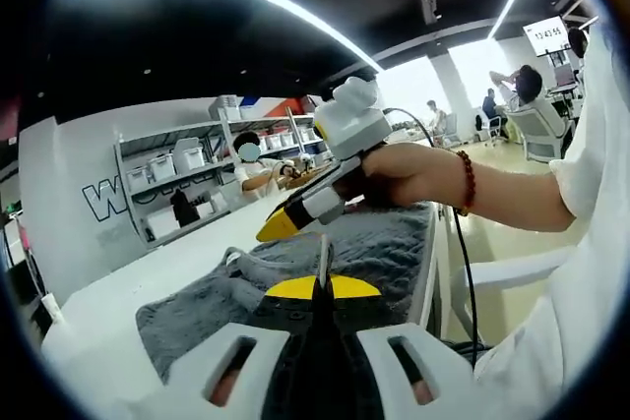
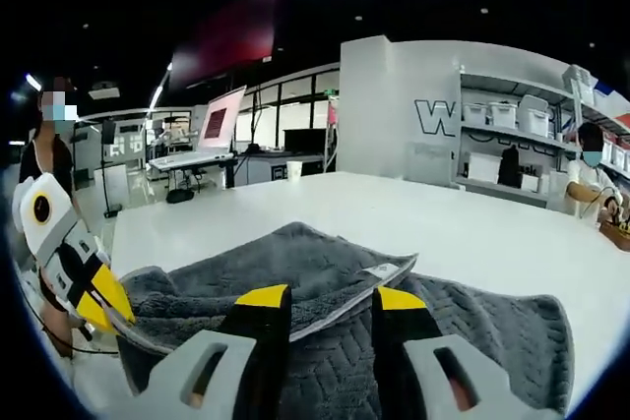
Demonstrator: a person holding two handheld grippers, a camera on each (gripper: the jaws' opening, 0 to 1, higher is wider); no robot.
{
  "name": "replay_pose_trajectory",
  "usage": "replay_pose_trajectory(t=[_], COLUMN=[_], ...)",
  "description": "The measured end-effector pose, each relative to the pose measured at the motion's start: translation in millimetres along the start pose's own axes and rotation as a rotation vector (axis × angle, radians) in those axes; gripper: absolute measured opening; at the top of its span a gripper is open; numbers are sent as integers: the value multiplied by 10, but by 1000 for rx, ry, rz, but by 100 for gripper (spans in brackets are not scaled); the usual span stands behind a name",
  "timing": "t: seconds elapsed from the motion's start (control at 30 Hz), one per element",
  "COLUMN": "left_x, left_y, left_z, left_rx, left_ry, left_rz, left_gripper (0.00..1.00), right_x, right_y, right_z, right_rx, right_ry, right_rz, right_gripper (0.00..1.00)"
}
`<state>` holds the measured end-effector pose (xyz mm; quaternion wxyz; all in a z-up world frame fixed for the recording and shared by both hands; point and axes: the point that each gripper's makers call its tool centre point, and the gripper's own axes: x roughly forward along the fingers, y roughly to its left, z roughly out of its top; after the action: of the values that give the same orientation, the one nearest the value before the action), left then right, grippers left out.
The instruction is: Open the folded towel by lifting each exposed corner and separating the folded layers until the towel lies flat within the target outline without major curled edges
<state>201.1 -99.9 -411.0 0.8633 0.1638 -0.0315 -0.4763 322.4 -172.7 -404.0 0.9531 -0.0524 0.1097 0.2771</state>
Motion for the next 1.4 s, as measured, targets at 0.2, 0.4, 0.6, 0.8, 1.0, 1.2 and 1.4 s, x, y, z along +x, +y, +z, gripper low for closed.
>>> replay_pose_trajectory(t=[0.2,0.4,0.6,0.8,1.0,1.2,1.4], left_x=[13,22,5,-16,-19,-38,-59], left_y=[9,-2,31,66,74,67,88], left_z=[-7,-12,-11,-30,-90,-103,-148], left_rx=[-13,-17,-20,-21,-16,-28,-30], left_ry=[-3,-4,-8,-4,17,10,21], left_rz=[-6,-13,-10,2,10,2,6], left_gripper=[2,2,2,2,2,2,2], right_x=[29,65,125,190,242,273,348], right_y=[-25,-69,-130,-205,-303,-367,-407], right_z=[40,76,65,61,13,10,-5], right_rx=[-3,-4,-23,-30,-31,-18,-7], right_ry=[6,14,32,52,76,78,91], right_rz=[-4,-13,-32,-46,-65,-82,-76], right_gripper=[28,28,28,28,28,28,28])
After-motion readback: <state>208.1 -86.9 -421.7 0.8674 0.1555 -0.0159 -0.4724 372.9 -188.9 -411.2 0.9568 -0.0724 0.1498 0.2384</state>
